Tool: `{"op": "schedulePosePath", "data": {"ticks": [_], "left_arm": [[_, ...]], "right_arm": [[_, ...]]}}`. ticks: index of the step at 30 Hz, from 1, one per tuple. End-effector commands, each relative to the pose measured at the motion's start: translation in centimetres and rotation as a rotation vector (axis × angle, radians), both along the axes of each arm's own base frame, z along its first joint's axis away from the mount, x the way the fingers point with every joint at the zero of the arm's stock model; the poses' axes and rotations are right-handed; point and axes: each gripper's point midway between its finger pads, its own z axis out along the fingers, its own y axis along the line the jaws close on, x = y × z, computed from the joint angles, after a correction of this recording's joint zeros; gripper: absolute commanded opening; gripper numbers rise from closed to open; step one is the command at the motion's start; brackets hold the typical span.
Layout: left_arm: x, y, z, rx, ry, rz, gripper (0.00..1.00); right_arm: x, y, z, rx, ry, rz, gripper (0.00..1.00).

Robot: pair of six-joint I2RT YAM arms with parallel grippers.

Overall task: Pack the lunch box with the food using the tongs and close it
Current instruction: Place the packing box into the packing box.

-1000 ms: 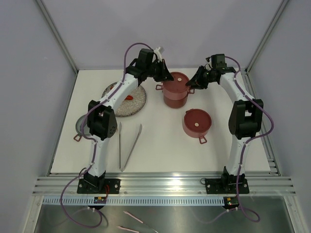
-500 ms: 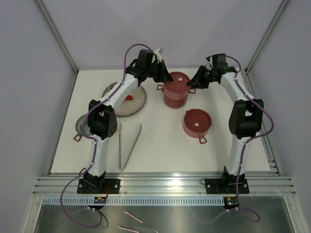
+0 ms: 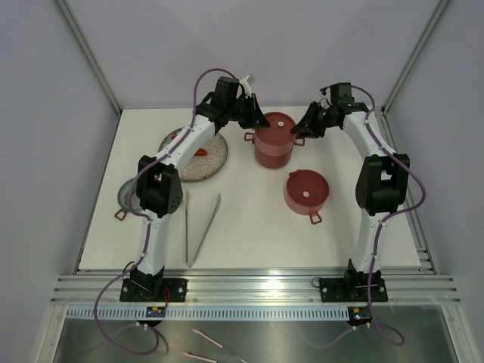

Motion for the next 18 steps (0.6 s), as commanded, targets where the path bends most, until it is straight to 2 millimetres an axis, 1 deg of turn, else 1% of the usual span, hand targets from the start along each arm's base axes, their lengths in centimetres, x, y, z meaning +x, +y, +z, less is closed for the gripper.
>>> {"op": "schedulePosePath", "data": {"ticks": [1, 3, 4, 5, 6, 7, 8, 9, 10, 11, 12, 13, 14, 15, 17, 18], "left_arm": [[-0.3, -0.3, 2.5, -0.042, -0.050, -0.027, 0.00], [-0.3, -0.2, 2.0, -0.034, -0.040, -0.023, 0.00], [-0.3, -0.2, 1.7, -0.032, -0.036, -0.023, 0.00], [-0.4, -0.2, 1.6, -0.030, -0.034, -0.021, 0.00], [-0.3, -0.2, 1.2, -0.030, -0.027, -0.022, 0.00], [-0.4, -0.2, 1.1, -0.030, -0.025, -0.025, 0.00], [-0.4, -0.2, 0.8, -0.026, -0.021, -0.020, 0.00], [-0.4, -0.3, 0.8, -0.028, -0.023, -0.021, 0.00], [-0.4, -0.2, 0.4, -0.024, -0.015, -0.017, 0.00], [-0.3, -0.2, 0.1, -0.021, -0.011, -0.015, 0.00], [-0.3, -0.2, 0.0, -0.018, -0.010, -0.014, 0.00], [-0.3, -0.2, 0.1, -0.017, -0.013, -0.012, 0.00], [-0.2, -0.2, -0.2, -0.011, -0.012, -0.009, 0.00], [-0.2, -0.2, -0.2, -0.009, -0.012, -0.008, 0.00], [0.0, -0.1, -0.4, -0.006, -0.010, -0.003, 0.00], [-0.1, -0.2, -0.6, -0.003, -0.006, -0.004, 0.00]], "right_arm": [[-1.2, -2.5, -5.2, -0.147, 0.116, -0.010, 0.02], [-1.2, -2.8, -5.2, -0.163, 0.116, -0.022, 0.09], [-1.1, -2.9, -4.8, -0.170, 0.108, -0.030, 0.12], [-1.2, -3.5, -4.8, -0.200, 0.108, -0.049, 0.15], [-1.2, -3.7, -3.8, -0.207, 0.086, -0.056, 0.18], [-1.2, -3.9, -3.5, -0.215, 0.075, -0.065, 0.29], [-1.2, -4.3, -3.4, -0.235, 0.068, -0.087, 0.35], [-1.2, -4.5, -2.3, -0.240, 0.041, -0.098, 0.41], [-1.1, -4.8, -2.0, -0.257, 0.033, -0.114, 0.50], [-1.2, -5.0, -1.4, -0.262, 0.023, -0.121, 0.53], [-1.2, -5.1, -0.4, -0.266, 0.000, -0.131, 0.55], [-1.1, -5.2, 0.1, -0.273, -0.011, -0.138, 0.58], [-1.1, -5.4, 0.7, -0.283, -0.024, -0.153, 0.64], [-1.1, -5.6, 1.6, -0.286, -0.045, -0.162, 0.67], [-0.9, -5.7, 2.8, -0.287, -0.073, -0.174, 0.70], [-0.9, -5.6, 3.4, -0.288, -0.086, -0.173, 0.69]]}}
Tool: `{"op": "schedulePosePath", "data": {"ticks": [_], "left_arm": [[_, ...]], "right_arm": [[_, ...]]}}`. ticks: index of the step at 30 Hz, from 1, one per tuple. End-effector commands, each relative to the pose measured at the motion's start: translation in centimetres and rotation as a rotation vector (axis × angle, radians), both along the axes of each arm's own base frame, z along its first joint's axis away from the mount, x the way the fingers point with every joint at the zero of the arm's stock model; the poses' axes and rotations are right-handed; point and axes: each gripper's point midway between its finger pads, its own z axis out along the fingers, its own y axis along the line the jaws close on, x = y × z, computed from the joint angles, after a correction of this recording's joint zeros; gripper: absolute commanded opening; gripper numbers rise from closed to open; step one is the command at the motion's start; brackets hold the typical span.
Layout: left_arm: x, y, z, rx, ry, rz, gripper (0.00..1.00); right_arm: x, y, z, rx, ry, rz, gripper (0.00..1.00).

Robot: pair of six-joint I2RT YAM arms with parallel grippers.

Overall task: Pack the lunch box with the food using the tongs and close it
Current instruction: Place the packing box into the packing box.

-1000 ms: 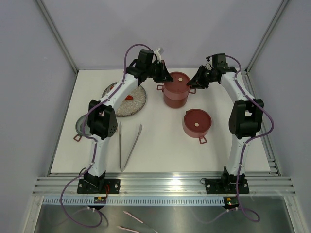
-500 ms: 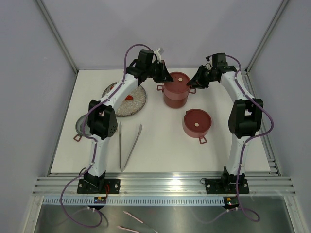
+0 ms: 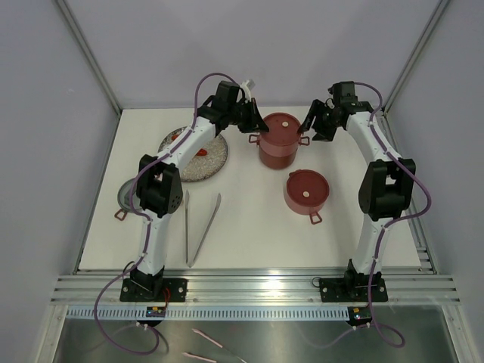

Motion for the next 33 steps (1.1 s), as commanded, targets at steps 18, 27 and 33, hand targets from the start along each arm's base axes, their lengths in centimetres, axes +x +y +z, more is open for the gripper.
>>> {"op": "schedulePosePath", "data": {"ticks": [18, 27, 33], "left_arm": [[0.0, -0.1, -0.1, 0.005, -0.013, 0.001, 0.00], [0.0, -0.1, 0.1, 0.001, -0.015, 0.001, 0.00], [-0.1, 0.0, 0.8, -0.002, -0.027, -0.001, 0.00]], "right_arm": [[1.3, 4.9, 4.9, -0.169, -0.140, 0.055, 0.05], [0.7, 4.7, 5.0, -0.171, -0.145, 0.053, 0.00], [0.6, 3.8, 6.2, -0.159, -0.157, 0.040, 0.00]]}}
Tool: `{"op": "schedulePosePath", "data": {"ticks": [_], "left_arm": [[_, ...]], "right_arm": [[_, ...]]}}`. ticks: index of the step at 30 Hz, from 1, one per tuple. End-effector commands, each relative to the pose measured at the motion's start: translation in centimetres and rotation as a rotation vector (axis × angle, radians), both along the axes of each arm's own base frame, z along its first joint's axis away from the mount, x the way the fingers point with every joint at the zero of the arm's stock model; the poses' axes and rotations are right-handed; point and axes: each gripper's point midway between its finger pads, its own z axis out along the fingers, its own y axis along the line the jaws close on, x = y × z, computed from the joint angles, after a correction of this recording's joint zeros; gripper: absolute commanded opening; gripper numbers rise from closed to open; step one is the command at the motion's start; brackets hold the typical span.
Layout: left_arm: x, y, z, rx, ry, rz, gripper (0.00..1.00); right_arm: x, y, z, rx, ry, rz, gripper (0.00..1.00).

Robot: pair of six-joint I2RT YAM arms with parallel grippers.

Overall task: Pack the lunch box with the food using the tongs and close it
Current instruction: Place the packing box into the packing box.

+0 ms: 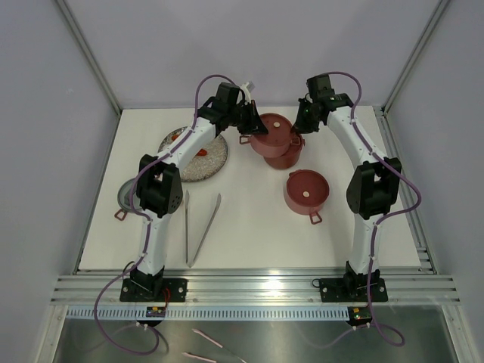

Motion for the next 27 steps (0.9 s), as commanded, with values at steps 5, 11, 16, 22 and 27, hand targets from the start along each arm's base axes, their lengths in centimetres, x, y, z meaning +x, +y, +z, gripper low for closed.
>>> {"op": "schedulePosePath", "data": {"ticks": [5, 11, 16, 22, 27], "left_arm": [[0.0, -0.3, 2.2, -0.025, -0.059, -0.009, 0.00], [0.1, -0.4, 2.5, -0.039, -0.060, -0.008, 0.00], [0.0, -0.4, 2.7, -0.039, -0.064, -0.011, 0.00], [-0.1, -0.3, 2.9, -0.036, -0.066, -0.012, 0.00], [-0.2, -0.4, 3.0, -0.038, -0.066, -0.014, 0.00]], "right_arm": [[0.3, -2.7, 5.2, 0.040, -0.111, -0.037, 0.00], [0.0, -3.0, 6.0, 0.042, -0.125, -0.033, 0.00], [0.0, -3.4, 5.5, 0.009, -0.104, -0.017, 0.00], [-0.3, -4.2, 5.2, -0.024, -0.087, -0.010, 0.00], [-0.7, -4.5, 3.7, -0.042, -0.050, -0.008, 0.00]]}}
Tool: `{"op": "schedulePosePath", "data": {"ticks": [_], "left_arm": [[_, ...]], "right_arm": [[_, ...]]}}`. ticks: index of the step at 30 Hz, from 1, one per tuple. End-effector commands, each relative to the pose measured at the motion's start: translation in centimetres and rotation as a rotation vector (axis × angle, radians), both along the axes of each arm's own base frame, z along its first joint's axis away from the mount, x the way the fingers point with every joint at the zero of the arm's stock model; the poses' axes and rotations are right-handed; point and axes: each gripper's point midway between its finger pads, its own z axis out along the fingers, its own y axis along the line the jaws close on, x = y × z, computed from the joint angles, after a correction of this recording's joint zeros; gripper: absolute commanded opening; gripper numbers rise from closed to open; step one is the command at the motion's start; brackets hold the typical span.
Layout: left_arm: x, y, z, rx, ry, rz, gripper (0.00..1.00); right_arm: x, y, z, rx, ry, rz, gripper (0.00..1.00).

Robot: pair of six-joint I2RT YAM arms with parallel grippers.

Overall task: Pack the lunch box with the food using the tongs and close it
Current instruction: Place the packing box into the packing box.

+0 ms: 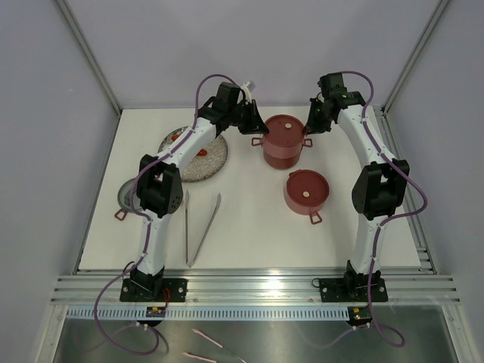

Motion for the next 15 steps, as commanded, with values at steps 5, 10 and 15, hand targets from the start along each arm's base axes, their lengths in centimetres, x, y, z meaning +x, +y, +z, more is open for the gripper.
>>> {"op": "schedulePosePath", "data": {"ticks": [5, 10, 15], "left_arm": [[-0.3, -0.2, 2.7, -0.033, -0.053, -0.012, 0.00], [-0.4, -0.2, 2.7, -0.028, -0.054, -0.013, 0.00], [-0.4, -0.1, 2.6, -0.029, -0.051, -0.012, 0.00]], "right_arm": [[0.9, -1.0, 2.4, -0.015, -0.098, -0.003, 0.00], [1.5, -1.0, 2.0, -0.010, -0.105, -0.015, 0.00], [1.6, -2.0, 1.6, -0.057, -0.105, -0.042, 0.00]]}}
